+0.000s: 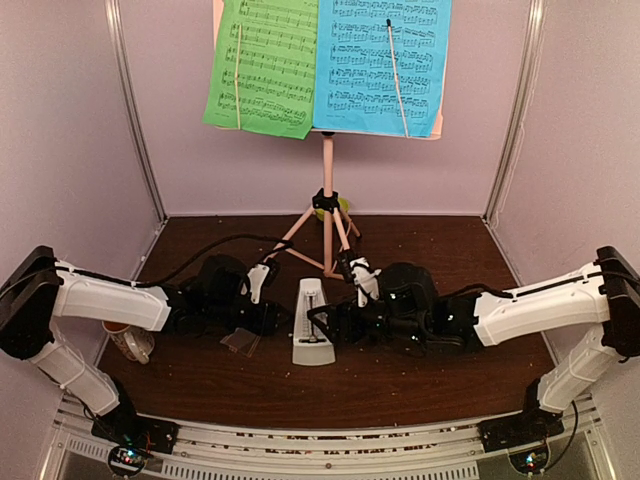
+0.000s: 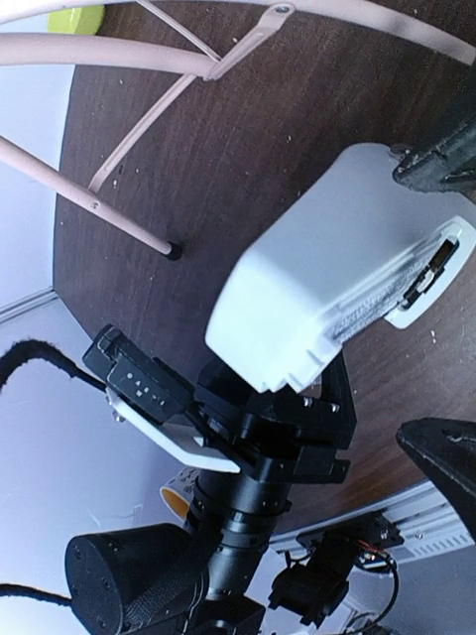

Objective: Set up the instrument practice props

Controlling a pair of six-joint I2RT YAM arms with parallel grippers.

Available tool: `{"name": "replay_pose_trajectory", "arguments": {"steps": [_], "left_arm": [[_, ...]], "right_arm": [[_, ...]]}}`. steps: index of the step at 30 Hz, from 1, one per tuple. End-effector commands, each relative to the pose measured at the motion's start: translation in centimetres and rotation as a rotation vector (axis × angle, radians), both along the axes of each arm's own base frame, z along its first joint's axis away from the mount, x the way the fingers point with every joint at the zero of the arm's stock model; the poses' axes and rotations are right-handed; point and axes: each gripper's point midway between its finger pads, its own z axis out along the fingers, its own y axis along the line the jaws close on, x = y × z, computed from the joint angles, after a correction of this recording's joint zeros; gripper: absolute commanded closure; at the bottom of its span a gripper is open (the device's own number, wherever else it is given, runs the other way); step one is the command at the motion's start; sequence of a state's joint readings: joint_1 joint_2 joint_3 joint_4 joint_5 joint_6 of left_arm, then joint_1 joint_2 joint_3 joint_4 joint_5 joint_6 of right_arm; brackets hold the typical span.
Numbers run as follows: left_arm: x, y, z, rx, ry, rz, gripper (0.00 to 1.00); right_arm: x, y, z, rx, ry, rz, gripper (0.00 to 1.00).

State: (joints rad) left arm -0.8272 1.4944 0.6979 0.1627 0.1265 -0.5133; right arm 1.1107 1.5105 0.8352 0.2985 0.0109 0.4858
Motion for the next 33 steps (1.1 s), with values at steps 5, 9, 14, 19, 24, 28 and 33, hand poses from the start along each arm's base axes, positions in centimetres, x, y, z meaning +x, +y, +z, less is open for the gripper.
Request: {"name": "replay_pose_trajectory", "arguments": {"steps": [5, 9, 14, 19, 24, 28, 33], "left_arm": [[0.3, -1.0, 1.9, -0.057, -0.04, -0.027, 0.57], [0.3, -1.0, 1.8, -0.059, -0.036, -0.025, 0.57], [0.2, -0.9, 1.9, -0.062, -0.038, -0.023, 0.57], [0.2, -0.8, 2.0, -0.062, -0.042, -0.023, 0.57], [0.2, -0.8, 2.1, -0.061, -0.046, -0.025, 0.57], [0.3, -0.9, 2.2, -0.066, -0.046, -0.025, 0.57], [0.3, -1.0, 2.2, -0.072, -0.042, -0.023, 0.57]], "right_arm": [[1.6, -0.1, -0.4, -0.04, 0.011, -0.12, 0.23], [1.6, 0.5, -0.4, -0.034, 0.015, -0.12, 0.24], [2.0, 0.0, -0.6, -0.05, 0.008, -0.158, 0.4], [2.1, -0.5, -0.9, -0.069, 0.01, -0.177, 0.49], [1.9, -0.3, -0.8, -0.058, 0.013, -0.159, 0.35], [1.8, 0.4, -0.1, -0.036, 0.009, -0.135, 0.25], [2.5, 0.8, 0.1, -0.042, 0.006, -0.171, 0.26]]}}
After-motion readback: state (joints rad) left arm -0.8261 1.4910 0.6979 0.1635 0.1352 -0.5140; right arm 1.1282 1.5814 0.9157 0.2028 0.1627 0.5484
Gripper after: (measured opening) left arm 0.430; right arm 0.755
